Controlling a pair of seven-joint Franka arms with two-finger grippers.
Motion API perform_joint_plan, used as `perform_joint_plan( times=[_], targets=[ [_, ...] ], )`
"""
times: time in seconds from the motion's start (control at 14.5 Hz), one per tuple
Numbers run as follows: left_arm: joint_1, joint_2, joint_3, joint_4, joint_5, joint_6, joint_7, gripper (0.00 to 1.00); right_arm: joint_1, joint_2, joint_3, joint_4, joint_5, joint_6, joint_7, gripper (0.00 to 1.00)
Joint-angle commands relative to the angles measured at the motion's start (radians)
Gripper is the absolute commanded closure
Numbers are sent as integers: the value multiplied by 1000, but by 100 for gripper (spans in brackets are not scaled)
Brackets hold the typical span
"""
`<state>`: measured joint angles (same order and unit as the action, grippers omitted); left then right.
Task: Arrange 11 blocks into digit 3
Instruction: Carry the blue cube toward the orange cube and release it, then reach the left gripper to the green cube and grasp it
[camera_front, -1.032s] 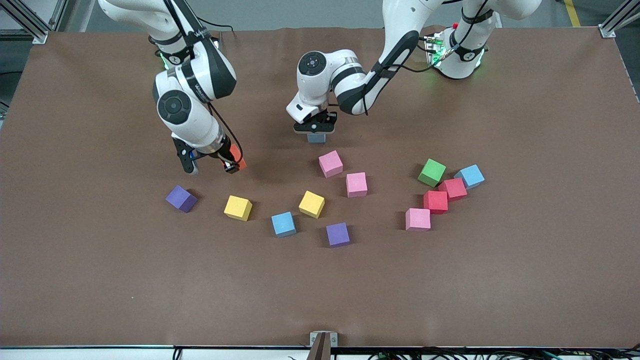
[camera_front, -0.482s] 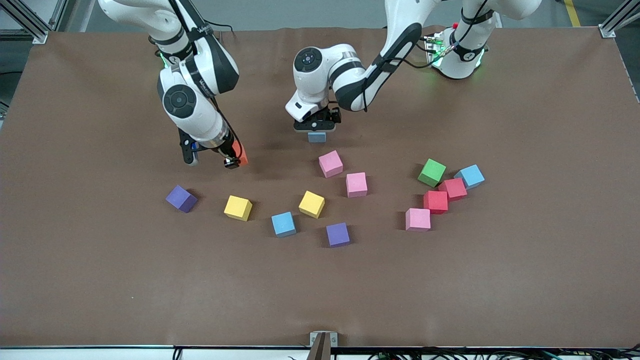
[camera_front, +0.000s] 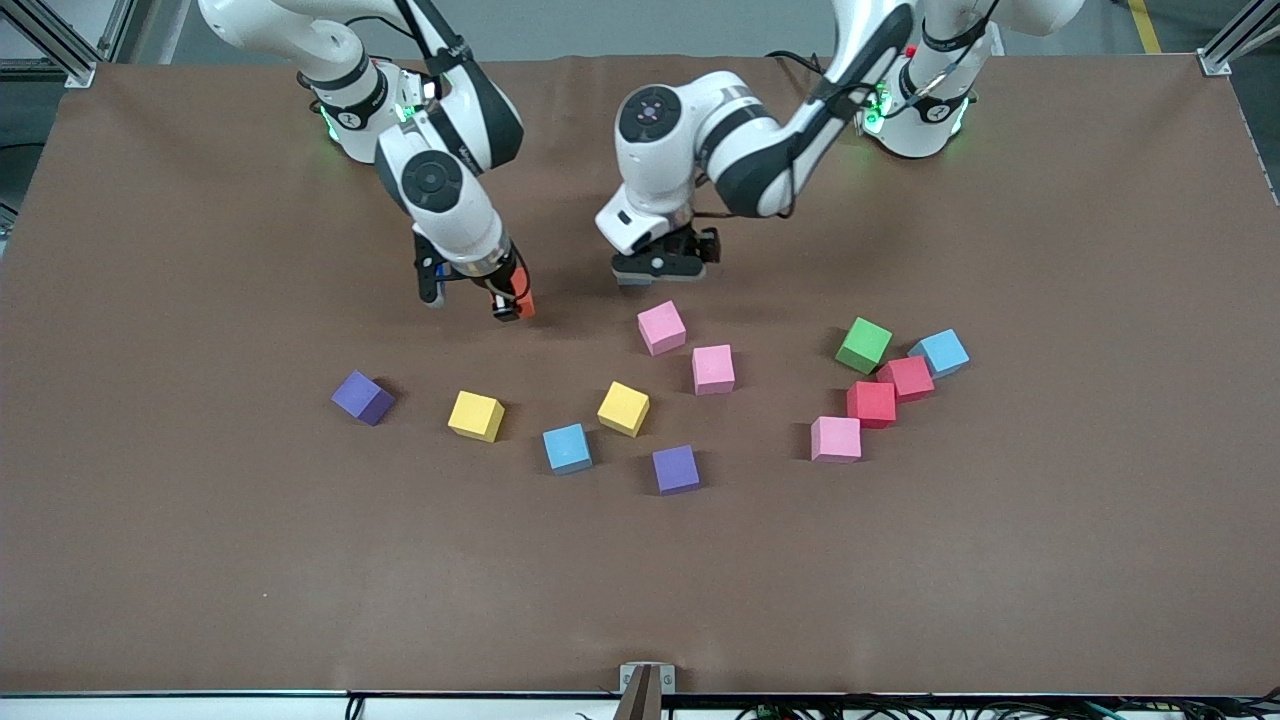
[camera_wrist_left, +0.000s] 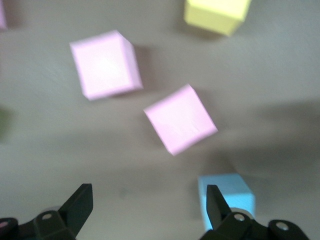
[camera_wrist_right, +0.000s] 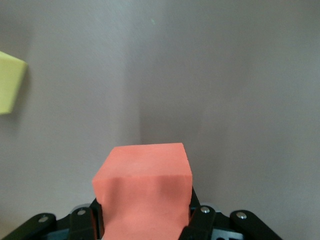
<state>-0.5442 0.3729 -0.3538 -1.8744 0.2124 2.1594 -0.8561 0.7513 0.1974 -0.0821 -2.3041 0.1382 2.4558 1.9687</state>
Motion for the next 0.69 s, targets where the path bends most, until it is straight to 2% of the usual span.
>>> perform_joint_plan(
  times=[0.0, 0.28, 0.41, 0.48, 0.62],
  targets=[
    [97, -63, -4, -69, -18, -7, 190, 0, 65, 34, -5, -14, 1, 69, 106, 100],
    [243, -110, -4, -178, -2, 13, 428, 1, 111, 65, -2, -23, 4, 144, 180, 100],
    [294, -150, -4, -262, -2, 84, 524, 1, 115, 63, 1, -61, 23, 219, 203, 100],
    [323, -166, -4, -303, -2, 126, 566, 1, 131, 63, 1, -78, 61, 253, 203, 100],
    [374, -192, -4, -363, -1, 198, 676, 1, 149, 63, 1, -90, 83, 276, 203, 100]
  ],
)
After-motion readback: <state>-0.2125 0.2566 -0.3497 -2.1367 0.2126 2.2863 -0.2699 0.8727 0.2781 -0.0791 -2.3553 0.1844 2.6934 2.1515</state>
